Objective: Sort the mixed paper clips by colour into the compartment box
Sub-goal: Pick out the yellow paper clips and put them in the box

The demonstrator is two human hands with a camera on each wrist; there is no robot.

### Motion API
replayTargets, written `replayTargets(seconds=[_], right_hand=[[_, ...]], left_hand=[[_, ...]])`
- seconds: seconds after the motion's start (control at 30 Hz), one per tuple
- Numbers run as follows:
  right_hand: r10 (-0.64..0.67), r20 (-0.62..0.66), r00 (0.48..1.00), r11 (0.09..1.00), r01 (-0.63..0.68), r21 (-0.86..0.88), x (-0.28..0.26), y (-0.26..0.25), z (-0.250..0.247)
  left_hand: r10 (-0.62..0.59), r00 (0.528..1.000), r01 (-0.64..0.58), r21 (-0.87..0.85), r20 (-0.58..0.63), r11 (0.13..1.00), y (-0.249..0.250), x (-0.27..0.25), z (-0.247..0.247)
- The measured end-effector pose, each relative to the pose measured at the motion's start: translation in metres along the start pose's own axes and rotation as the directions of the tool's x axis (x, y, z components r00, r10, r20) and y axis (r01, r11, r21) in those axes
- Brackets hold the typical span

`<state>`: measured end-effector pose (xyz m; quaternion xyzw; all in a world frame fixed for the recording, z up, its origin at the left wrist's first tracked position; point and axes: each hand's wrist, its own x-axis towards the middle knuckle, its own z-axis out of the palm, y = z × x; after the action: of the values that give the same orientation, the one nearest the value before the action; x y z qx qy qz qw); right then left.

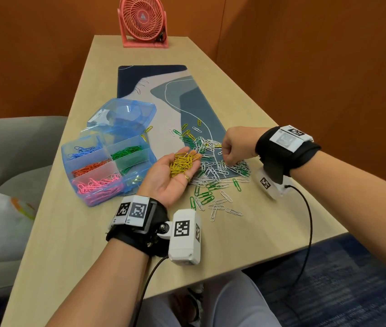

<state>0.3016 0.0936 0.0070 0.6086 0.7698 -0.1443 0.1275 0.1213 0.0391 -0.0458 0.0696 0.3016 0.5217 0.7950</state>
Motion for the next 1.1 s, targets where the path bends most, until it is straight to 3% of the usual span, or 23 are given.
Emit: replayTargets(seconds=[0.2, 0.53, 0.93, 1.1], right_hand=[[0.075, -0.074, 0.994, 0.984, -0.062, 0.165, 0.005, 0.009, -0.010], [0.085, -0.181, 0.980, 0.994, -0.070, 0.085, 0.020, 0.012, -0.013], [0.057, -0.199, 0.978, 0.998, -0.051, 0.036, 0.027, 0.005, -0.005], [0.043, -0.214, 0.976, 0.986, -0.007, 0.168, 0.016, 0.011, -0.012]], left_hand=[[0.021, 1.000, -0.020, 0.034, -0.007, 0.999, -0.001, 0.001, 0.000], [0.017, 1.000, -0.017, 0.022, 0.008, 1.000, 0.000, 0.002, -0.001], [0.014, 1.000, -0.015, 0.022, 0.011, 1.000, 0.000, 0.002, 0.000], [0.018, 1.000, -0.018, 0.016, 0.000, 1.000, 0.000, 0.003, -0.001]])
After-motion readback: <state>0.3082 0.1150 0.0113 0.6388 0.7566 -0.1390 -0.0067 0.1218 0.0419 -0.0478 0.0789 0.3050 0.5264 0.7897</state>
